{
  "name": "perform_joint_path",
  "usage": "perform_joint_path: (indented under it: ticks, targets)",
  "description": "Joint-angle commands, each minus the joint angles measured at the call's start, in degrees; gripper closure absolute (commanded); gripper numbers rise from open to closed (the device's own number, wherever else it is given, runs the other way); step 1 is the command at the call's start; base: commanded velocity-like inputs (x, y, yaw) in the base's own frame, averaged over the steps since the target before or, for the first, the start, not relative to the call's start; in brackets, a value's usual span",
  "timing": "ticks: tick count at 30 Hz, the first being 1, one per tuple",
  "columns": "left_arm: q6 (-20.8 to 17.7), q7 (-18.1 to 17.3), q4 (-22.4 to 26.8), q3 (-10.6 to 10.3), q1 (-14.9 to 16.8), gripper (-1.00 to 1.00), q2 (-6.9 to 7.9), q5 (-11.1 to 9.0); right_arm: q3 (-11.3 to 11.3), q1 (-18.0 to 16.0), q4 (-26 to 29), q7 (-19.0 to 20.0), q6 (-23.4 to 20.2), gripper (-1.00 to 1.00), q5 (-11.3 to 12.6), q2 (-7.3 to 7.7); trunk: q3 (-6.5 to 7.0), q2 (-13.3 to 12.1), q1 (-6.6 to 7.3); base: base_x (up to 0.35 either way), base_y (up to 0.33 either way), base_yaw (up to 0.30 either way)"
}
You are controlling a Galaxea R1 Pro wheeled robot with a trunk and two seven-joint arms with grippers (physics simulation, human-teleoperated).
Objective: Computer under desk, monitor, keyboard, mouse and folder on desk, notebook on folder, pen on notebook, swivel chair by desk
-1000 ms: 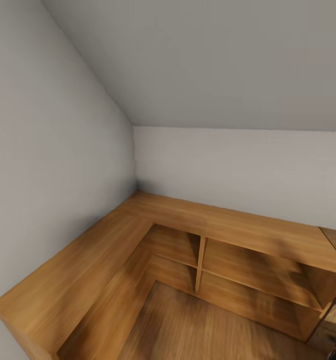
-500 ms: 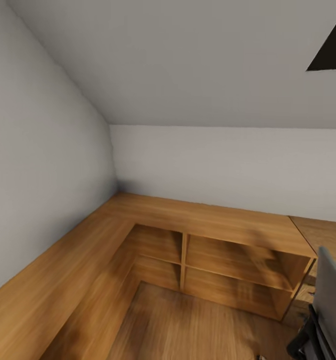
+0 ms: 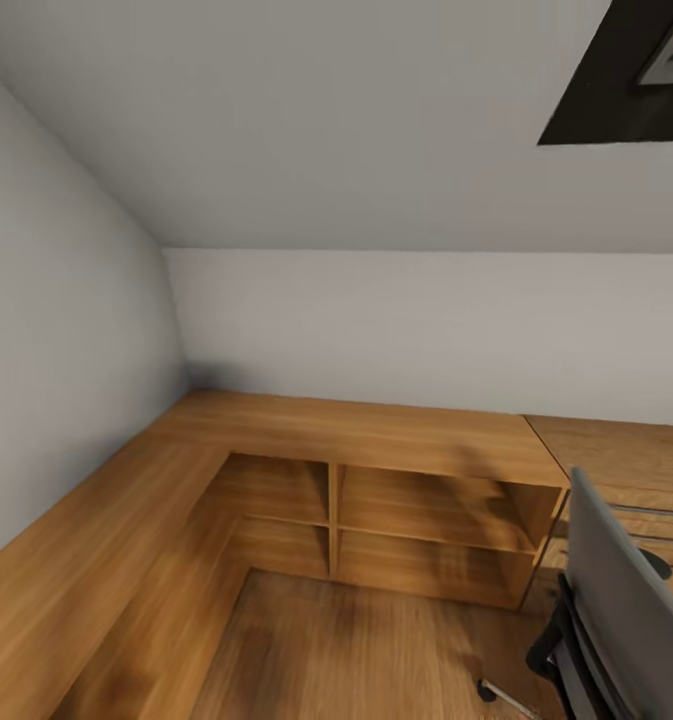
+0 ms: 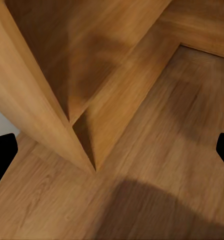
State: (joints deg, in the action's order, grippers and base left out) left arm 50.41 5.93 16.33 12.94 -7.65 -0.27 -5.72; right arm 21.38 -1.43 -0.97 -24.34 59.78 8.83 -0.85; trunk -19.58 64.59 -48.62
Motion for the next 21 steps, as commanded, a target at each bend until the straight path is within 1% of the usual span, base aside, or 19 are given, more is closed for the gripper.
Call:
perform_joint_path:
  ticks: [1,21]
  targets:
    - [0.04,0.13,0.14,-0.37,-0.05,-1.00,0.01,-0.52,0.50,-0.06,-0.10,0.00,0.22,-1.00,0.56,-0.03,-0.08,0.04,0.00,0.000,0.000,-0.273]
    - [0.04,0.13,0.17,-0.37,-0.02,-1.00,0.01,-0.52,0.48,-0.06,-0.10,0.00,0.22,-1.00,0.66,0.10,-0.13,0.04,0.00,0.000,0.000,-0.284]
